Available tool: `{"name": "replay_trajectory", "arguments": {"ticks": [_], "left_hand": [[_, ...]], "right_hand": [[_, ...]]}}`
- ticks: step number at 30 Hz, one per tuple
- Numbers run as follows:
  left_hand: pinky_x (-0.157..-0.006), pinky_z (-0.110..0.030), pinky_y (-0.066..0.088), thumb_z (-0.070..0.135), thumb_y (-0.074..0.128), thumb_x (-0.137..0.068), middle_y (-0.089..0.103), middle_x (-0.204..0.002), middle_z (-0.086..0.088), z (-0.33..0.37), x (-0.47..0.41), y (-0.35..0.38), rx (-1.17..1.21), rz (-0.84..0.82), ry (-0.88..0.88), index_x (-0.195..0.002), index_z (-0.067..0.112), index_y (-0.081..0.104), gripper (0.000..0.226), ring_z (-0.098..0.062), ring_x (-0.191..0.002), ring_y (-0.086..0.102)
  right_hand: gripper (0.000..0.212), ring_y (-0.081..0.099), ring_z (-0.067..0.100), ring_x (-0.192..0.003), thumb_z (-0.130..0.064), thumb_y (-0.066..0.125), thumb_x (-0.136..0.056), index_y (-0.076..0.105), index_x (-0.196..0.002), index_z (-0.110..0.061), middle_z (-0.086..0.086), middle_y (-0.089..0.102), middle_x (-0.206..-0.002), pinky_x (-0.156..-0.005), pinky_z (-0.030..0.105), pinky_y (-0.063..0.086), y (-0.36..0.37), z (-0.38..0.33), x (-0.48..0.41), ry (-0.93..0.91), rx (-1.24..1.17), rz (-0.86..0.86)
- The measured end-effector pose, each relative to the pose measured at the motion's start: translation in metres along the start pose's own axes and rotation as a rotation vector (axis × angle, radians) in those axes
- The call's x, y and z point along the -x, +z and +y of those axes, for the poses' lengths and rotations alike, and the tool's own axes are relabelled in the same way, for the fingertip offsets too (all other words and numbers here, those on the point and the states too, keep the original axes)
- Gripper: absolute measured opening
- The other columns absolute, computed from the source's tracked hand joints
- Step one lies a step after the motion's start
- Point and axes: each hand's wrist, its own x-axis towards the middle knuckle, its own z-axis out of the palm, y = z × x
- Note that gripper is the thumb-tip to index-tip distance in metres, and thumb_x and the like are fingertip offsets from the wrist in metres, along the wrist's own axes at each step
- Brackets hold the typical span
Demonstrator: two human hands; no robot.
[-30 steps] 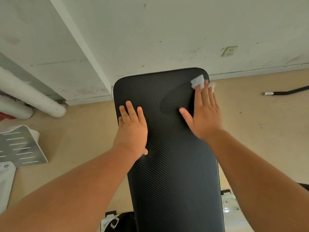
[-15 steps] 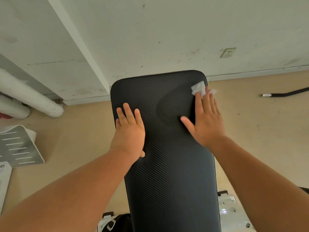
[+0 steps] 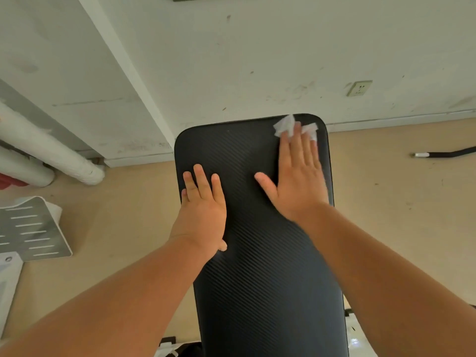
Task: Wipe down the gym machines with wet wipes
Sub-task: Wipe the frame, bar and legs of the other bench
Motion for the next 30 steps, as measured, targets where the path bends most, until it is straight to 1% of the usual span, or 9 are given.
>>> {"name": "replay_trajectory", "arguments": {"ticks": [2, 4, 8, 10, 16, 20, 22, 27, 30], "left_hand": [[-0.121, -0.057, 0.018, 0.061, 0.082, -0.070, -0.028, -0.149, -0.046, -0.001, 0.000, 0.002, 0.004, 0.010, -0.009, -0.149, -0.007, -0.024, 0.149, -0.062, -0.144, -0.007], [-0.121, -0.058, 0.018, 0.058, 0.085, -0.068, -0.028, -0.148, -0.047, 0.005, -0.005, 0.002, 0.018, 0.035, -0.021, -0.148, -0.008, -0.025, 0.151, -0.064, -0.144, -0.007], [-0.120, -0.058, 0.018, 0.057, 0.088, -0.065, -0.027, -0.149, -0.046, 0.006, -0.006, 0.004, 0.024, 0.064, -0.012, -0.148, -0.007, -0.025, 0.154, -0.064, -0.144, -0.005], [-0.120, -0.057, 0.019, 0.055, 0.089, -0.064, -0.025, -0.151, -0.044, 0.005, -0.007, 0.004, 0.044, 0.113, -0.004, -0.150, -0.006, -0.022, 0.153, -0.063, -0.145, -0.005], [-0.124, -0.055, 0.013, 0.050, 0.078, -0.081, -0.018, -0.162, -0.030, -0.004, 0.018, 0.025, 0.140, 0.275, 0.047, -0.157, 0.001, -0.008, 0.125, -0.049, -0.151, -0.005], [-0.121, -0.055, 0.025, 0.039, 0.067, -0.093, 0.015, -0.162, -0.023, -0.006, 0.072, 0.076, 0.266, 0.391, 0.163, -0.156, 0.002, 0.022, 0.086, -0.043, -0.147, 0.024], [-0.123, -0.053, 0.019, 0.048, 0.059, -0.096, 0.005, -0.165, -0.017, -0.010, 0.086, 0.096, 0.275, 0.281, 0.173, -0.159, 0.005, 0.012, 0.089, -0.040, -0.149, 0.016], [-0.126, -0.052, 0.003, 0.041, 0.060, -0.097, -0.017, -0.165, -0.019, -0.019, 0.090, 0.106, 0.171, 0.210, 0.182, -0.158, 0.004, -0.011, 0.100, -0.041, -0.153, 0.001], [-0.125, -0.055, 0.004, 0.032, 0.060, -0.099, -0.016, -0.163, -0.025, -0.015, 0.090, 0.106, 0.104, 0.180, 0.175, -0.156, -0.001, -0.011, 0.097, -0.046, -0.152, 0.003]], "right_hand": [[0.094, -0.003, 0.034, -0.158, -0.072, 0.022, -0.099, 0.003, -0.163, -0.006, 0.020, 0.001, -0.170, -0.128, 0.051, 0.009, 0.008, -0.021, 0.001, -0.412, 0.058, -0.046], [0.088, -0.002, 0.029, -0.158, -0.069, 0.020, -0.101, 0.006, -0.164, -0.009, 0.015, -0.001, -0.171, -0.128, 0.048, 0.012, 0.006, -0.006, -0.010, -0.552, 0.147, -0.035], [0.093, -0.007, 0.028, -0.158, -0.074, 0.014, -0.098, 0.002, -0.164, -0.009, 0.013, -0.006, -0.171, -0.129, 0.044, 0.003, -0.011, 0.031, -0.027, -0.007, 0.019, 0.026], [0.095, -0.010, 0.028, -0.158, -0.075, 0.014, -0.097, -0.001, -0.163, -0.008, 0.013, -0.010, -0.171, -0.129, 0.044, 0.000, -0.006, 0.007, -0.024, 0.117, -0.021, 0.041], [0.086, -0.015, 0.017, -0.154, -0.069, 0.014, -0.100, -0.004, -0.164, -0.015, 0.005, -0.014, -0.170, -0.129, 0.039, -0.001, -0.009, -0.034, -0.006, -0.467, 0.180, -0.102], [0.090, -0.006, 0.028, -0.158, -0.069, 0.023, -0.100, 0.001, -0.164, -0.011, 0.012, -0.005, -0.172, -0.129, 0.045, 0.006, -0.026, -0.025, -0.016, 0.042, -0.037, -0.061], [0.091, -0.008, 0.030, -0.158, -0.069, 0.023, -0.100, 0.002, -0.163, -0.007, 0.016, -0.006, -0.171, -0.129, 0.046, 0.002, -0.023, -0.059, -0.019, 0.166, -0.058, -0.049], [0.089, -0.009, 0.027, -0.158, -0.069, 0.027, -0.099, 0.003, -0.164, -0.013, 0.009, -0.004, -0.172, -0.129, 0.047, 0.003, 0.005, -0.137, -0.005, -0.406, 0.089, -0.049], [0.088, -0.007, 0.026, -0.158, -0.069, 0.024, -0.100, -0.001, -0.164, -0.014, 0.010, -0.006, -0.172, -0.129, 0.045, 0.003, 0.011, -0.105, -0.006, -0.292, 0.106, 0.022]]}}
